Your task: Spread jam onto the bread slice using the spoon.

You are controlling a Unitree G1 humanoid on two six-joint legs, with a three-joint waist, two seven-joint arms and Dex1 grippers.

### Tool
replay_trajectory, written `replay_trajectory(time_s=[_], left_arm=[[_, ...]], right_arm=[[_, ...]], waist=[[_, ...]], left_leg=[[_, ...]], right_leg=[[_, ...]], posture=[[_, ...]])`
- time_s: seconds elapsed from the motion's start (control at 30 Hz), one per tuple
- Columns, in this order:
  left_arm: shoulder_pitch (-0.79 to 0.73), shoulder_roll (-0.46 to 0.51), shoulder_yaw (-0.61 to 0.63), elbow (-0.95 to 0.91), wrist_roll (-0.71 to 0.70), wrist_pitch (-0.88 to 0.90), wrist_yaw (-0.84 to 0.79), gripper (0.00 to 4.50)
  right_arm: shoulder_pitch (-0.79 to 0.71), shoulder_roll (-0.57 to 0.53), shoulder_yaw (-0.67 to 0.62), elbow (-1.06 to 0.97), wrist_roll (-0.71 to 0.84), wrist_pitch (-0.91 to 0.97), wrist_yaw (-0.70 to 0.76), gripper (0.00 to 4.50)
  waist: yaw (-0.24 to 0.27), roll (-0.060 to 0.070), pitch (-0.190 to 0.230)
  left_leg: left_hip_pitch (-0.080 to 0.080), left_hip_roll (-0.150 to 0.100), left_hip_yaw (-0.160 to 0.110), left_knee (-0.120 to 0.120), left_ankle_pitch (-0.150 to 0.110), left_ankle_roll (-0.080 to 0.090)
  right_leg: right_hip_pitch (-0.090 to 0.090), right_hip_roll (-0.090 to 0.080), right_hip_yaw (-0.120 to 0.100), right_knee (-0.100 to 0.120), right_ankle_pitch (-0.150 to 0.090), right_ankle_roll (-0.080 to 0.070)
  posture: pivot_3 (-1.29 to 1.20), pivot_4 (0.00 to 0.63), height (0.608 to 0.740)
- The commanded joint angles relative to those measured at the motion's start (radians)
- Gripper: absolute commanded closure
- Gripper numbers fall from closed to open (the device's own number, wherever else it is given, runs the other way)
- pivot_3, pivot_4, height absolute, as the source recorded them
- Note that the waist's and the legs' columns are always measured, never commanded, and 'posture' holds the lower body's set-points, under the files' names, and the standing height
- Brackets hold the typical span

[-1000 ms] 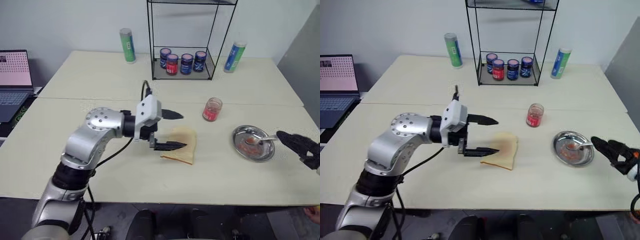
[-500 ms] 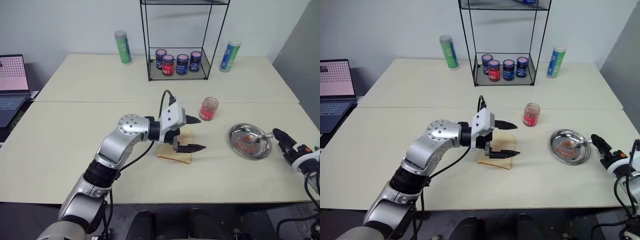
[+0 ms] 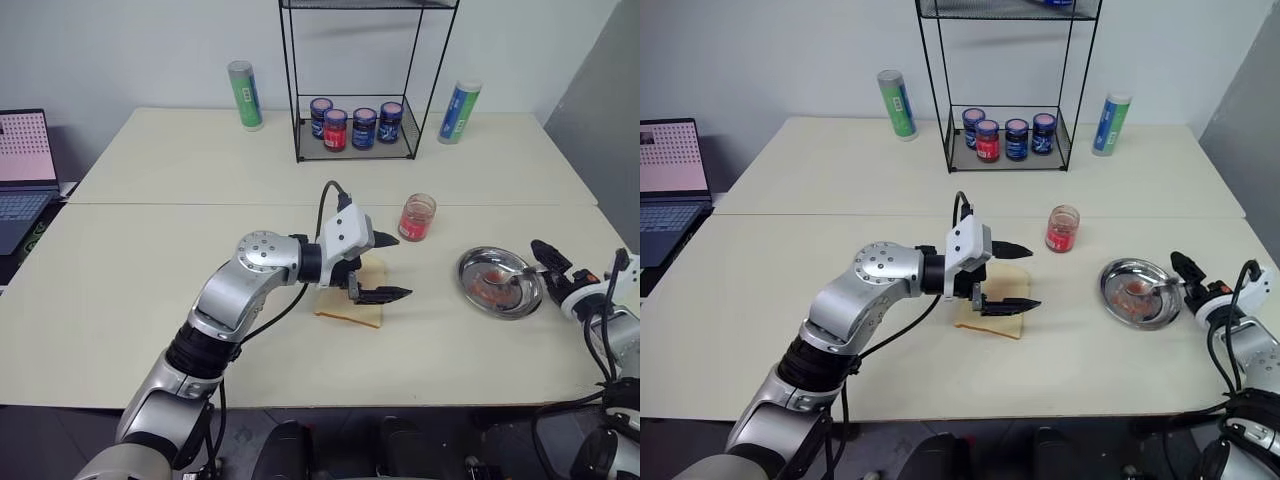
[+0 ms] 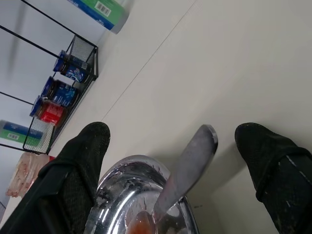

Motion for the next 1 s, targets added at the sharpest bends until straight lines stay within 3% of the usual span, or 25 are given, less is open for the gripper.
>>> replay_trajectory(time_s=[0.03, 0.13, 0.4, 0.6, 0.87, 1.0], left_arm=[[-0.016, 0.005, 0.018, -0.028, -0.011, -0.001, 0.0, 0.0], [-0.02, 0.01, 0.021, -0.022, -0.012, 0.0, -0.005, 0.0], [-0.028, 0.013, 0.018, -0.003, -0.007, -0.01, -0.011, 0.0], [-0.03, 0.014, 0.019, 0.004, -0.005, -0.019, -0.015, 0.0], [-0.025, 0.019, 0.031, 0.006, -0.006, -0.026, -0.016, 0.0], [0.008, 0.034, 0.109, -0.01, -0.055, 0.012, 0.009, 0.0]], right_arm=[[-0.014, -0.013, -0.011, 0.007, 0.003, -0.005, 0.025, 0.45], [-0.001, -0.007, -0.016, -0.012, 0.014, 0.008, 0.032, 1.33], [0.011, -0.007, -0.036, -0.021, 0.025, 0.011, 0.03, 2.95], [0.025, -0.006, -0.052, -0.046, 0.041, 0.018, 0.022, 4.43], [0.02, -0.01, -0.063, -0.126, 0.073, 0.033, -0.008, 4.47], [-0.01, -0.007, -0.04, -0.308, 0.134, 0.09, -0.067, 4.47]], waist=[[0.0, 0.0, 0.0], [0.0, 0.0, 0.0], [0.0, 0.0, 0.0], [0.0, 0.0, 0.0], [0.001, 0.0, 0.0], [-0.003, 0.001, 0.001]], left_leg=[[0.0, 0.0, 0.0, 0.0, 0.0, 0.0], [0.0, 0.0, 0.0, 0.0, 0.0, 0.0], [0.0, 0.0, 0.0, 0.0, 0.0, 0.0], [0.0, 0.0, 0.0, 0.0, 0.0, 0.0], [0.0, 0.0, 0.0, 0.0, 0.0, 0.0], [0.0, 0.0, 0.0, 0.0, 0.0, 0.0]], right_leg=[[0.0, 0.0, 0.0, 0.0, 0.0, 0.0], [0.0, 0.0, 0.0, 0.0, 0.0, 0.0], [0.0, 0.0, 0.0, 0.0, 0.0, 0.0], [0.0, 0.0, 0.0, 0.0, 0.0, 0.0], [0.0, 0.0, 0.0, 0.0, 0.0, 0.0], [0.0, 0.0, 0.0, 0.0, 0.0, 0.0]], posture=[[0.0, 0.15, 0.74], [0.0, 0.15, 0.74], [0.0, 0.15, 0.74], [0.0, 0.15, 0.74], [0.0, 0.15, 0.74], [0.0, 0.15, 0.74]])
